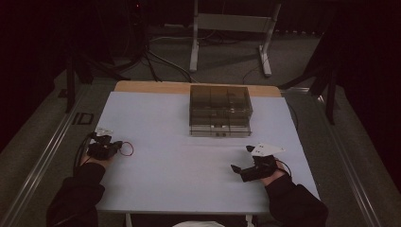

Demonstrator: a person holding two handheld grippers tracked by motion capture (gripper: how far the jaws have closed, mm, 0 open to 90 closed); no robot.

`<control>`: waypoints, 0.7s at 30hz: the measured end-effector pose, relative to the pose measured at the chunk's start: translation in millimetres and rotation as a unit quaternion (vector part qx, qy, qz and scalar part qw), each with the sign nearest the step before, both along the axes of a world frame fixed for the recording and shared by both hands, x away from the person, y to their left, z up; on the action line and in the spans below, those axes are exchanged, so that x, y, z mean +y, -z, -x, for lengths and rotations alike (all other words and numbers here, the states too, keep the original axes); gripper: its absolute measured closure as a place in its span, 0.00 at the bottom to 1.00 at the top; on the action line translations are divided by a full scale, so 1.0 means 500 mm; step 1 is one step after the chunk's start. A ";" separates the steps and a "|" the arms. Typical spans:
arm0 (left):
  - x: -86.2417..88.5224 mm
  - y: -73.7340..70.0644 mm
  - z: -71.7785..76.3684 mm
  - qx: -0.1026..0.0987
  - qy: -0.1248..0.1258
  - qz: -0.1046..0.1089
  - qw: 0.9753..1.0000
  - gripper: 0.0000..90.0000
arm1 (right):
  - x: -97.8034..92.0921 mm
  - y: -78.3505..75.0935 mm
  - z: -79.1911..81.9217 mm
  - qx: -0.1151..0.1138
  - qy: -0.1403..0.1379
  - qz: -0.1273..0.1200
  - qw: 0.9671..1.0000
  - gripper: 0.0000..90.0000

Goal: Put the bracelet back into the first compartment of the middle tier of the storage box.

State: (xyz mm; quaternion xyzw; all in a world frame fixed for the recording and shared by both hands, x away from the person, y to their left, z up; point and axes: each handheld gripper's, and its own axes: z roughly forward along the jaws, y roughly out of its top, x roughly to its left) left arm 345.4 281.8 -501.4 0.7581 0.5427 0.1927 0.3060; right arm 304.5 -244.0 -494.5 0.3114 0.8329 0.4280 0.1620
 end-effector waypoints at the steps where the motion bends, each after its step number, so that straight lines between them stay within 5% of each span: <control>1: -0.001 -0.003 0.001 -0.001 0.002 0.002 1.000 1.00 | 0.000 0.000 0.000 0.000 0.000 0.000 1.000 0.04; 21: -0.040 -0.043 0.004 -0.004 0.056 0.012 0.998 1.00 | 0.001 0.000 0.001 0.000 -0.001 -0.002 1.000 0.04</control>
